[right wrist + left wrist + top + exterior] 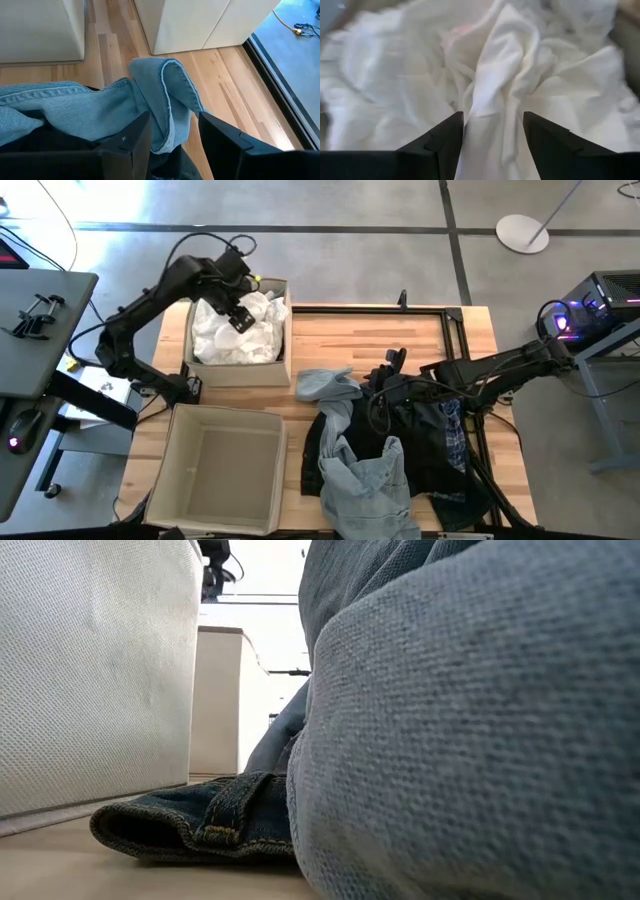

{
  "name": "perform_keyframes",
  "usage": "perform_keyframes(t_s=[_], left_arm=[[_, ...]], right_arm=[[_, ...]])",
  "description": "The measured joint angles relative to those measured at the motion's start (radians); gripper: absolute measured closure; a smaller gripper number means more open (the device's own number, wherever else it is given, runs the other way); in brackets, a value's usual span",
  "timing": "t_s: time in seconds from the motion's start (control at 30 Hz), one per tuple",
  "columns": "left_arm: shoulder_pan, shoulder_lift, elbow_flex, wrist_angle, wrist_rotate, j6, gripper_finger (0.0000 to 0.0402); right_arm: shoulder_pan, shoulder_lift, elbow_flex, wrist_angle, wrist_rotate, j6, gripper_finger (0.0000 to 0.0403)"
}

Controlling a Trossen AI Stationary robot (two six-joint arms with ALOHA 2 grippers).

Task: Sort clothes
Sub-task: Put the white underwear into the top brown laundry organizer

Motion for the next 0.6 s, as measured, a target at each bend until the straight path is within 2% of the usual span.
perform_keyframes(t_s=[0.17,0.3,0.43,0.6], left_arm=[[-0.026,-0.020,0.019,-0.031,-0.024,-0.015,0.0205],[-0.038,-0.021,-0.009,-0.086,-0.019,-0.020,0.0229],[-0.034,-0.012,-0.122,-0.063,0.065,-0.020,0.0279],[-0.033,0.015,-0.311,0.091,0.059,-0.008,0.0364]], right_arm=[[0.000,0.000,0.000,0.000,0.000,0.000,0.0249],[0.000,0.000,0.000,0.000,0.000,0.001,0.0249],[0.000,0.000,0.000,0.000,0.000,0.001,0.0249],[0.000,0.000,0.000,0.016,0.000,-0.003,0.0249]])
